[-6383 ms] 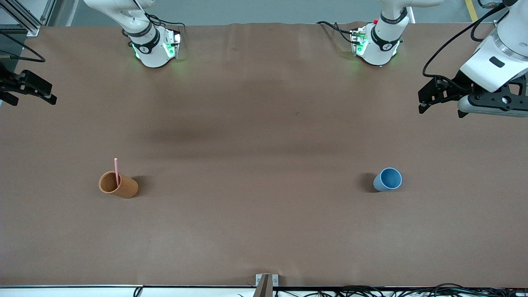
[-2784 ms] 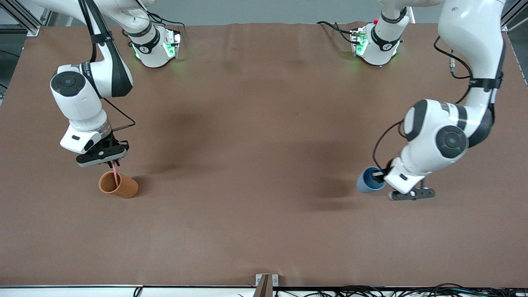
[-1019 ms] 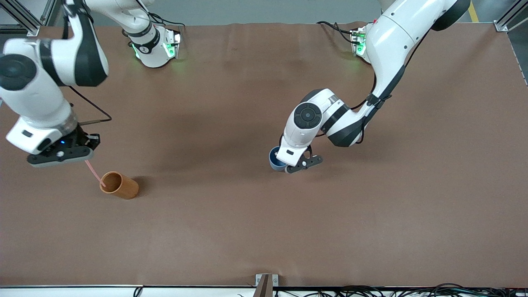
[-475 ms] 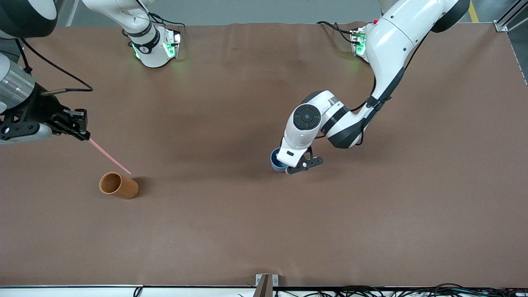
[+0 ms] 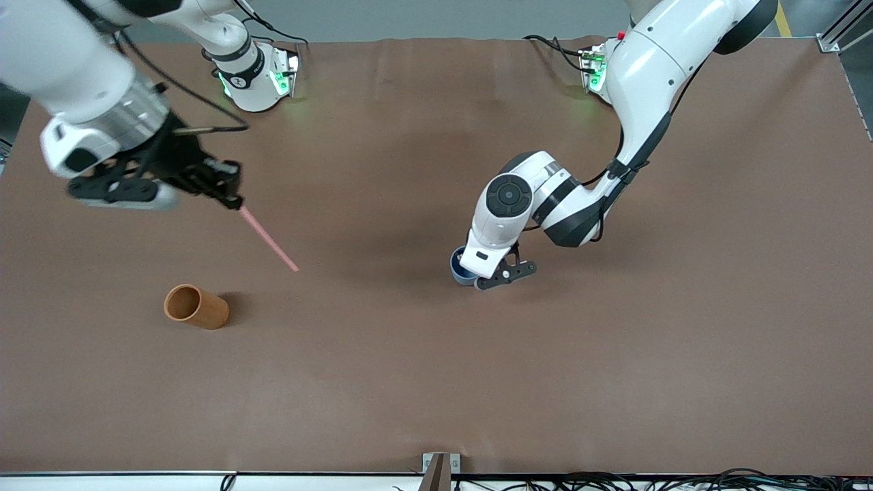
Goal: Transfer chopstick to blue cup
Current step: 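Lift the stick out with the right gripper while the left gripper slides the cup inward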
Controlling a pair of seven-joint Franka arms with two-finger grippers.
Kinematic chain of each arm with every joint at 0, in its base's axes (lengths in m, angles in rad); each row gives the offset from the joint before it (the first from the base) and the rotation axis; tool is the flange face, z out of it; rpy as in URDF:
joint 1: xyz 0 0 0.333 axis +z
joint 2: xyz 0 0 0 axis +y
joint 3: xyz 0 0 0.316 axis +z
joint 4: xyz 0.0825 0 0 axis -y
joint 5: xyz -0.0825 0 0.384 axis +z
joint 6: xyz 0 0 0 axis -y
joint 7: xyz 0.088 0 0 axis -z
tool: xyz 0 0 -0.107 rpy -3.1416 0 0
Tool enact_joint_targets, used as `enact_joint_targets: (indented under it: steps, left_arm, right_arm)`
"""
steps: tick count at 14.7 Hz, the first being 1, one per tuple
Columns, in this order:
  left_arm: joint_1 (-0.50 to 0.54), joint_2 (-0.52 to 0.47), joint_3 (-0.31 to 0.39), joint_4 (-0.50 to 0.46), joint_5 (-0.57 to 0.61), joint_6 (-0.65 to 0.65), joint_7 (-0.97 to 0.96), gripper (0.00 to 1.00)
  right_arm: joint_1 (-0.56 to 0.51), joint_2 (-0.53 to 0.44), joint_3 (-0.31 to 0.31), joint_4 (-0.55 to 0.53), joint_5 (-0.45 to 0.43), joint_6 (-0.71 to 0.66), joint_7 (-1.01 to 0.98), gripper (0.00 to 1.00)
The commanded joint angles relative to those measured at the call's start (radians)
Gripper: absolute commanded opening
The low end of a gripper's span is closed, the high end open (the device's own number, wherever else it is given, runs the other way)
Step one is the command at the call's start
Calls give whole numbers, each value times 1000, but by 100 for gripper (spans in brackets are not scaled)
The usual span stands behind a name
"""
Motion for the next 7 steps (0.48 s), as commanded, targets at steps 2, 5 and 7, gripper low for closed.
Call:
enact_joint_targets:
  steps: [2,5,7]
  left_arm:
    - [40,-128,0,16,13,-93,107,100]
    - [65,-188,39,114,-70,-211,294,100]
    - [60,-258,142,139,-185,-262,482,100]
  right_arm:
    - [148,95,-12,84,-5,-3,217,1]
    - [261,210,-13,177,-30,-1,356,1]
    - [335,289,-13,239,-86,11,427,1]
